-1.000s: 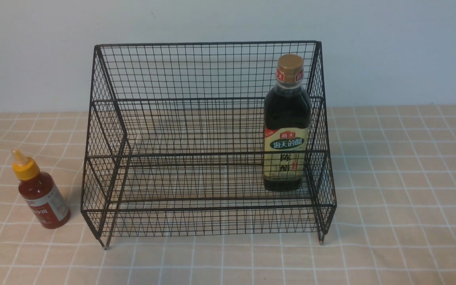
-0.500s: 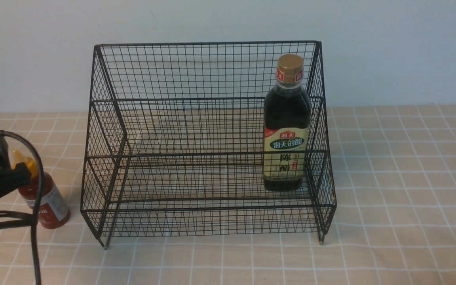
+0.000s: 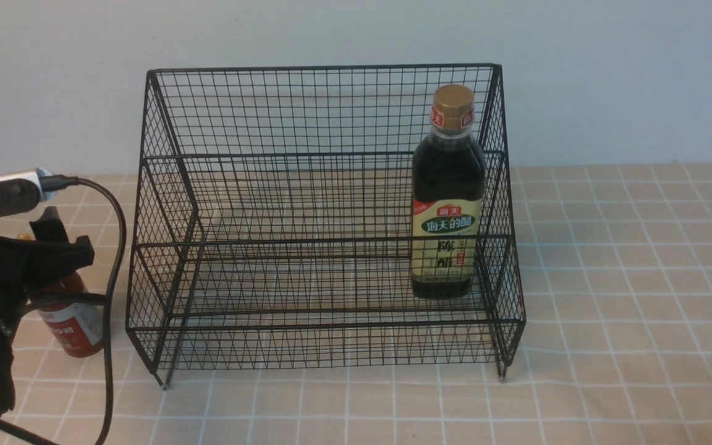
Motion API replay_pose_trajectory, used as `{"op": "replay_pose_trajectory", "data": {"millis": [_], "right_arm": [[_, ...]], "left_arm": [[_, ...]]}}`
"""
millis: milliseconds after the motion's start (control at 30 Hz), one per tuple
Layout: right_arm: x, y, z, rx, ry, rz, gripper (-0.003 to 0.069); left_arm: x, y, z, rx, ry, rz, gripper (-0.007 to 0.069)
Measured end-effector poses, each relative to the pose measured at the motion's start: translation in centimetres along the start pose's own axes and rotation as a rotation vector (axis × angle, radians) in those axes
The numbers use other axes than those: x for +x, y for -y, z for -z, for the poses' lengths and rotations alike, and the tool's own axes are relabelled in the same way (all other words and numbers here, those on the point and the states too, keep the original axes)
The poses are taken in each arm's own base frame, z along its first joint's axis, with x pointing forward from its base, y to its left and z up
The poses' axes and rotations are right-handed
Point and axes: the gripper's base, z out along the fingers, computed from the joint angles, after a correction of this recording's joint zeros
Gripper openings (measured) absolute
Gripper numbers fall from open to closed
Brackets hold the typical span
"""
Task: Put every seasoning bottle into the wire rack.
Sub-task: Use the left arm to grab the condiment bottle closest to it, then use the left arm to put the condiment bottle back on the shelf
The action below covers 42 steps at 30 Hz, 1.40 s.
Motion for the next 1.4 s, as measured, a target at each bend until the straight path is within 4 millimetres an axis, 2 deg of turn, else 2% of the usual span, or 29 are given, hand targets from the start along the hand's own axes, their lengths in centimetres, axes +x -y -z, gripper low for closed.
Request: {"op": "replay_pose_trajectory", "data": {"millis": [267, 367, 400, 467, 633, 767, 933, 1033, 1067, 1133, 1233, 1400], "right_arm": [[0.0, 0.0, 0.0, 0.000, 0.000, 0.000, -0.0013], [0.0, 0.0, 0.0, 0.000, 0.000, 0.000, -0.0013], [0.0, 0.0, 0.0, 0.000, 0.000, 0.000, -0.0014], [0.0, 0.0, 0.0, 0.000, 0.000, 0.000, -0.0014], [0.0, 0.0, 0.0, 0.000, 0.000, 0.003, -0.0014], [0.0, 0.0, 0.0, 0.000, 0.000, 0.003, -0.0014], [0.0, 0.0, 0.0, 0.000, 0.000, 0.008, -0.0014], [0.0, 0.0, 0.0, 0.000, 0.000, 0.008, -0.0014], [0.0, 0.0, 0.0, 0.000, 0.000, 0.008, -0.0014], [0.0, 0.0, 0.0, 0.000, 0.000, 0.008, -0.0014], [0.0, 0.0, 0.0, 0.000, 0.000, 0.008, -0.0014], [0.0, 0.0, 0.0, 0.000, 0.000, 0.008, -0.0014]], "left_arm": [[1.5, 0.0, -0.8, -0.022, -0.039, -0.019, 0.0504], [1.7, 0.0, -1.0, -0.025, -0.046, -0.023, 0.0433], [1.7, 0.0, -1.0, -0.027, -0.040, -0.022, 0.0349], [1.6, 0.0, -1.0, -0.029, -0.038, -0.017, 0.0252], [1.1, 0.0, -0.5, -0.019, -0.044, -0.023, 0.0256], [-1.3, 0.0, 0.9, 0.015, 0.001, -0.041, 0.0256], [-5.4, 0.3, 3.6, 0.106, 0.049, -0.115, 0.0256], [-8.0, 0.5, 6.1, 0.192, 0.074, -0.128, 0.0256], [-8.1, 0.5, 6.3, 0.196, 0.074, -0.127, 0.0256], [-9.4, 0.8, 8.1, 0.258, 0.098, -0.123, 0.0256], [-10.4, 1.5, 10.1, 0.341, 0.132, -0.129, 0.0256], [-10.3, 3.6, 11.3, 0.470, 0.131, -0.149, 0.0256]]}}
